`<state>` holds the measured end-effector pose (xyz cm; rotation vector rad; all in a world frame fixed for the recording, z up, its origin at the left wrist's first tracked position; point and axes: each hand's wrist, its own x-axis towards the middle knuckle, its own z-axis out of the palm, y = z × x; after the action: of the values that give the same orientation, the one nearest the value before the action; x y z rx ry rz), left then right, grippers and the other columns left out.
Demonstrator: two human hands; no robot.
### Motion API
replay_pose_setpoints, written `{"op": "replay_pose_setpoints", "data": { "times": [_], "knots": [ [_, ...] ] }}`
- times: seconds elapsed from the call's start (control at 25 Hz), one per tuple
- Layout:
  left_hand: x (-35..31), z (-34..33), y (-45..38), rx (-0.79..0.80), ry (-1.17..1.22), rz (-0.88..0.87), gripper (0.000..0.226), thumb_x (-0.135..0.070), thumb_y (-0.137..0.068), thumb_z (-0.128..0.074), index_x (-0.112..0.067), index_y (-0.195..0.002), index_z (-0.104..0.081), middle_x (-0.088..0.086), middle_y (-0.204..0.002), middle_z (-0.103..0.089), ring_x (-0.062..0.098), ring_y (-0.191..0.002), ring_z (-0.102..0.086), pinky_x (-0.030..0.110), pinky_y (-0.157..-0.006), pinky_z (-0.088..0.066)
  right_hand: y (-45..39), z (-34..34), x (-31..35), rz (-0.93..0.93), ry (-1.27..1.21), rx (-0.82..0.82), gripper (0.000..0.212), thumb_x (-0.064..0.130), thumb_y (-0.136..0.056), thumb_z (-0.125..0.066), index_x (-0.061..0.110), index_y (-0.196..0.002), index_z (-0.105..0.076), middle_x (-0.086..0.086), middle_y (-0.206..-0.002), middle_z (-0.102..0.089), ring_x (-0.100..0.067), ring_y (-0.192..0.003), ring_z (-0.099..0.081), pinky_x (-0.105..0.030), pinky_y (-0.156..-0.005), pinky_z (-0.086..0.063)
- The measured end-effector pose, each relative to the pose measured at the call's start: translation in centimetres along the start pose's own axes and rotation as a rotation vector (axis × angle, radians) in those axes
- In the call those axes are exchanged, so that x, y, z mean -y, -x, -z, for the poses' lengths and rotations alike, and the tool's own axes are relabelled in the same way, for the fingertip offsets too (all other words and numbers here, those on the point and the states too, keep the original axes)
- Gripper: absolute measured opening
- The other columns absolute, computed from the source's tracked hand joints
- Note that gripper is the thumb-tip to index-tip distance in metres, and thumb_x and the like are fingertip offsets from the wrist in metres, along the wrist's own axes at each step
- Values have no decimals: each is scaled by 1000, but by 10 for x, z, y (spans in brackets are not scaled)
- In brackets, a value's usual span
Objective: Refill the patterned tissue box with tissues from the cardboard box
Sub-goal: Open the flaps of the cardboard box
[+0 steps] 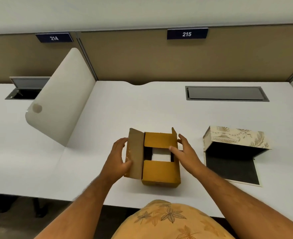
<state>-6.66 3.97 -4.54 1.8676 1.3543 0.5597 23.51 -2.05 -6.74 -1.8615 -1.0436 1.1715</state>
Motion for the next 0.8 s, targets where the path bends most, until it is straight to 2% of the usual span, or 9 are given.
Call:
{"op": "replay_pose_setpoints", "data": {
  "times": [0.12,0.2,0.32,0.4,0.48,0.56,0.6,0.68,0.8],
  "knots": [
    [8,2,-2,14,-166,-17,87,-9,-86,-73,-21,-162,-34,0,-169,-34,23,-153,-35,46,-122,-39,11,14,-12,-127,-318,-57,66,52,-99,-56,45,-160,-31,1,-153,-54,-22,-126,-61,-48,-95,-58],
    [2,-1,-6,53,-334,-176,86,-8,-83,-76,-21,-160,-39,2,-169,-35,25,-153,-36,46,-119,-43,16,25,-20,-239,-422,-129,61,51,-95,-54,42,-154,-43,-3,-136,-65,-28,-115,-68,-52,-89,-61],
    [-15,-14,-15,191,-502,-496,51,-15,-93,-73,-21,-143,-63,2,-151,-61,22,-147,-47,53,-129,-26,24,29,-32,-301,-273,-232,54,42,-102,-58,33,-153,-45,0,-120,-67,-23,-101,-68,-39,-73,-57],
    [-27,-22,-18,246,-531,-499,33,-23,-105,-57,-22,-136,-68,1,-137,-71,17,-138,-57,49,-133,-8,29,27,-37,-275,-108,-275,66,41,-102,-64,30,-160,-35,-4,-134,-65,-21,-107,-66,-41,-81,-57],
    [-38,-28,-19,252,-525,-428,32,-29,-110,-48,-23,-133,-68,-1,-126,-76,15,-125,-65,42,-133,0,33,25,-37,-163,161,-355,79,36,-96,-74,27,-162,-31,-8,-155,-51,-28,-130,-57,-47,-101,-55],
    [-48,-27,-17,252,-371,-344,29,-30,-110,-49,-24,-127,-71,-3,-116,-78,13,-116,-67,41,-133,-12,32,29,-28,68,451,-391,80,26,-92,-78,27,-159,-36,-4,-160,-44,-26,-144,-45,-44,-113,-47],
    [-52,-24,-14,251,-251,-300,26,-31,-108,-52,-26,-123,-73,-4,-111,-78,12,-112,-68,40,-128,-30,30,31,-20,193,547,-368,74,23,-92,-77,28,-156,-41,-2,-155,-49,-24,-141,-48,-41,-113,-47],
    [-58,-19,-6,285,12,-220,21,-34,-104,-59,-31,-114,-76,-10,-95,-79,10,-96,-74,35,-96,-60,26,29,-6,335,622,-333,50,23,-96,-72,29,-143,-56,3,-135,-66,-19,-123,-61,-37,-103,-53],
    [-61,-25,13,392,132,-145,15,-33,-100,-64,-33,-108,-77,-6,-78,-77,13,-76,-78,30,-73,-66,20,29,4,438,847,-347,20,21,-98,-67,29,-116,-75,9,-114,-76,-18,-105,-64,-41,-90,-50]
  ]
}}
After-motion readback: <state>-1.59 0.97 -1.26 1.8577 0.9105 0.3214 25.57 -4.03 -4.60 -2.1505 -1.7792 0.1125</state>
